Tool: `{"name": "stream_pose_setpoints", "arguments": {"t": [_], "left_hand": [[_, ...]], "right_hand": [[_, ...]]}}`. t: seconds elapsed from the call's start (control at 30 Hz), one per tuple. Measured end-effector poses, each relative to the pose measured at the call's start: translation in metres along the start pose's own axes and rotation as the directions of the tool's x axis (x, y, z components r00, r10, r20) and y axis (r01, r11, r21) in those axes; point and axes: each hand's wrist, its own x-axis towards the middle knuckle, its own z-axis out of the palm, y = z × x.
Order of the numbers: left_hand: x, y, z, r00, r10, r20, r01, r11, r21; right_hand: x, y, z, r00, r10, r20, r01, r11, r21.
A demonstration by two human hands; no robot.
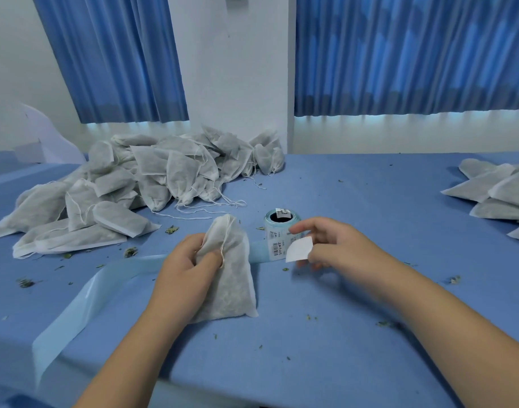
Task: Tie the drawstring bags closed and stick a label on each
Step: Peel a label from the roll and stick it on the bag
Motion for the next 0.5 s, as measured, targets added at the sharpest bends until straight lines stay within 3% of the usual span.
{"name": "stream_pose_setpoints", "arguments": {"t": [0.17,0.27,0.4,0.5], "left_hand": [[-0.007,0.023,0.016,0.980,0.057,0.188,-0.032,0.991,-0.131],[-0.002,0.045,0.038,0.955,0.051,0.291,-0.021,0.994,-0.105],[0.010,0.076,0.075,0.904,0.035,0.426,0.020,0.992,-0.125],[0.021,0.093,0.107,0.881,0.003,0.473,0.048,0.994,-0.096]], "right_hand": [[-0.006,-0.005,-0.030,0.989,-0.074,0.131,0.035,0.959,0.281],[-0.009,-0.006,-0.051,0.969,-0.151,0.197,0.052,0.899,0.435],[-0.016,0.002,-0.079,0.990,-0.109,0.086,0.039,0.814,0.579],[-0.016,0.003,-0.091,0.993,-0.104,-0.059,0.117,0.753,0.647]]}}
